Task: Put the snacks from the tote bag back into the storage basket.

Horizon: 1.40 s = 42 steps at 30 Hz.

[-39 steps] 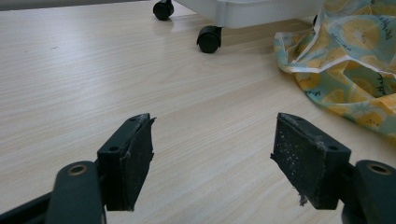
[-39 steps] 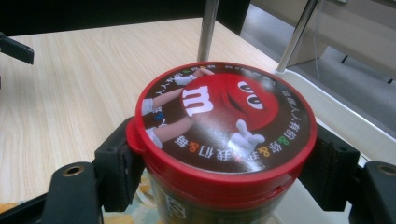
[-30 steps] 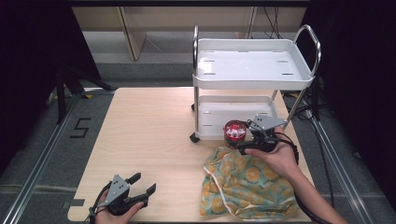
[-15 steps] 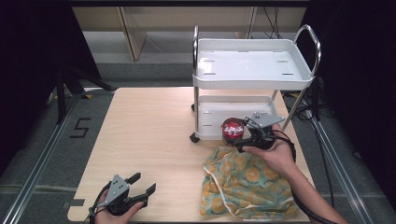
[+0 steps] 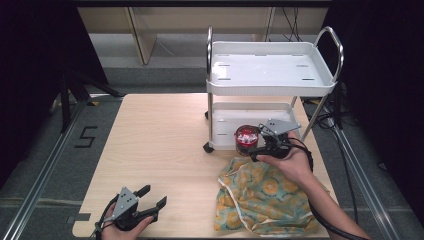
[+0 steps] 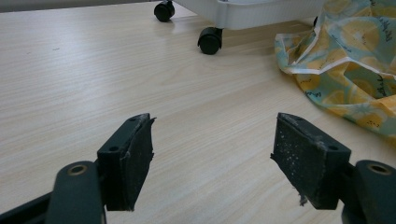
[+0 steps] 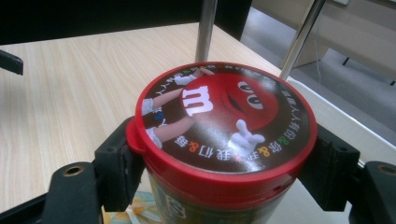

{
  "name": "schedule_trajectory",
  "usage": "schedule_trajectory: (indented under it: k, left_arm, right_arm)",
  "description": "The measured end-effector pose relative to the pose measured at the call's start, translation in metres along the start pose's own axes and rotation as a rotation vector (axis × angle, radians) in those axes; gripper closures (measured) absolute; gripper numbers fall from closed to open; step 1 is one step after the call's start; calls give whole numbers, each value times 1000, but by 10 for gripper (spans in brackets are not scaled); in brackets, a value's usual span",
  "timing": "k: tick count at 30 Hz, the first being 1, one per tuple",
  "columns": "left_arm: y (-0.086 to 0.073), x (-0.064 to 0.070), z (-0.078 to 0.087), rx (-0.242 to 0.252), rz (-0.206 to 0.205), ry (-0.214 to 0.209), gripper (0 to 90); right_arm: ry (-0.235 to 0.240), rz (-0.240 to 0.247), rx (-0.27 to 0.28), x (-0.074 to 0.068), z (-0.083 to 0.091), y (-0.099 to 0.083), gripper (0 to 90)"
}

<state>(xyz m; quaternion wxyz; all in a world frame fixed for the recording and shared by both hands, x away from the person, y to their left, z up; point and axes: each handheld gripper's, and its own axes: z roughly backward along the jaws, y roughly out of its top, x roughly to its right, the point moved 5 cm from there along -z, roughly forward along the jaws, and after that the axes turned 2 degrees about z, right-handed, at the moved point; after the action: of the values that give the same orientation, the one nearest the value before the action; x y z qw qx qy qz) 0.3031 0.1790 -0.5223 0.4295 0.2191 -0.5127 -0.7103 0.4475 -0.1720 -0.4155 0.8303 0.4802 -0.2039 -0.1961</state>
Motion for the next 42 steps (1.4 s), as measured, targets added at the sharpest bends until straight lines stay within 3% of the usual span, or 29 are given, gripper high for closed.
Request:
schedule_trajectory:
  k: [6,19,20,24,27,42]
  left_arm:
    - [0,0,0,0,0,0,280]
    - [0,0,0,2,-2,-2,280]
    - [0,-1,0,3,-1,-3,280]
    - [0,0,0,4,-2,-2,280]
    - [0,0,0,4,-1,-2,280]
    - [0,-1,0,2,-5,-4,281]
  right_arm:
    - [-4,18,3,3,-3,1,265]
    - [-9,12,-1,5,-10,5,265]
    - [-1,-4,-5,3,-11,5,265]
    - [-4,20,3,6,-14,7,265]
    - [-3,-4,-4,5,-14,6,265]
    - [-8,-7,-12,10,-25,7,265]
